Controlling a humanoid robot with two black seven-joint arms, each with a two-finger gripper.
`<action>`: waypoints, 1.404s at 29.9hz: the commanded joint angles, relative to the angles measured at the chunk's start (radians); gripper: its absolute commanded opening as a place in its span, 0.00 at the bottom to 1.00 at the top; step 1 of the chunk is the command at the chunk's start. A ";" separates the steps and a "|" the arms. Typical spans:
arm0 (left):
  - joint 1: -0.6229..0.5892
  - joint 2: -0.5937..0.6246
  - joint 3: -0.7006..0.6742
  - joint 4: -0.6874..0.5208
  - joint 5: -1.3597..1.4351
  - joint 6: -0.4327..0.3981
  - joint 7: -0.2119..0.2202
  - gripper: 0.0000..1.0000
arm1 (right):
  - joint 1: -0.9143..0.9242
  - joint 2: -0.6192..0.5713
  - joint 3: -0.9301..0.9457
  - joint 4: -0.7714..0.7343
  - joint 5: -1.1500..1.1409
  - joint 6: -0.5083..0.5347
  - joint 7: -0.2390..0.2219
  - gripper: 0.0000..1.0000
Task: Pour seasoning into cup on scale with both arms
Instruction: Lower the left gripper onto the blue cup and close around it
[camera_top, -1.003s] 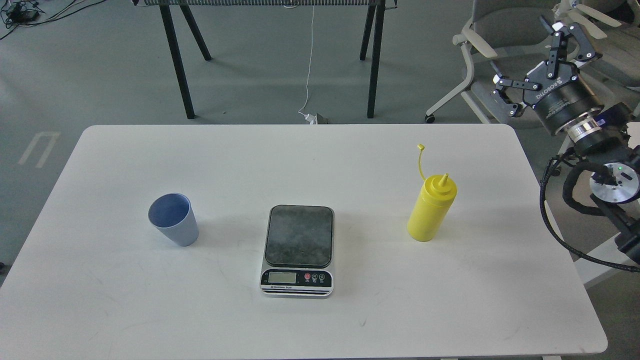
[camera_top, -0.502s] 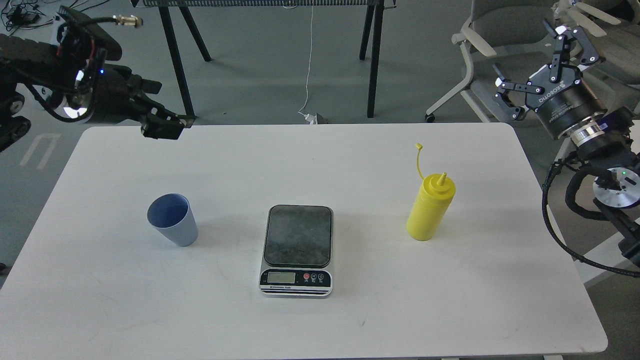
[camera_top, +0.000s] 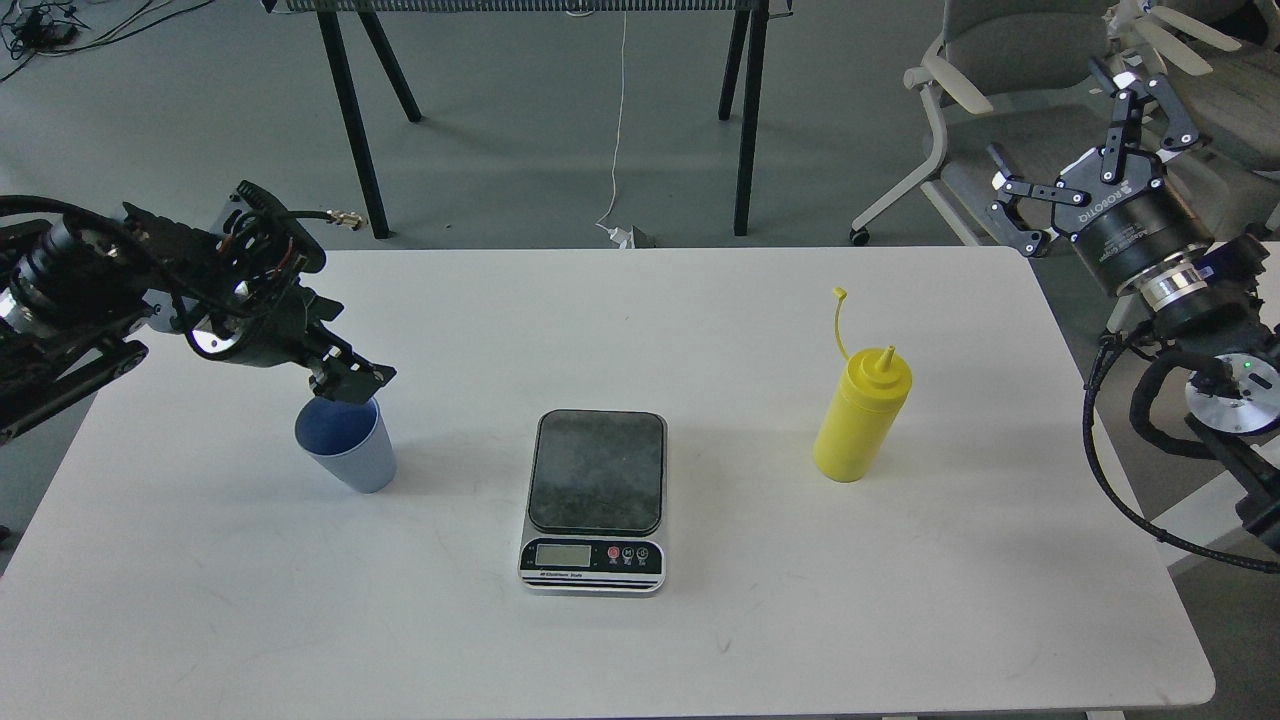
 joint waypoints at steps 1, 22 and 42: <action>0.020 -0.018 0.000 0.037 0.000 0.000 0.000 1.00 | -0.005 -0.002 0.003 0.002 0.000 0.000 0.000 0.99; 0.037 -0.021 0.084 0.118 0.000 0.000 0.000 1.00 | -0.040 0.001 0.023 0.004 0.000 0.000 0.000 0.99; 0.038 -0.079 0.124 0.210 0.000 0.000 0.000 0.89 | -0.074 0.001 0.044 0.004 0.000 0.000 0.000 0.99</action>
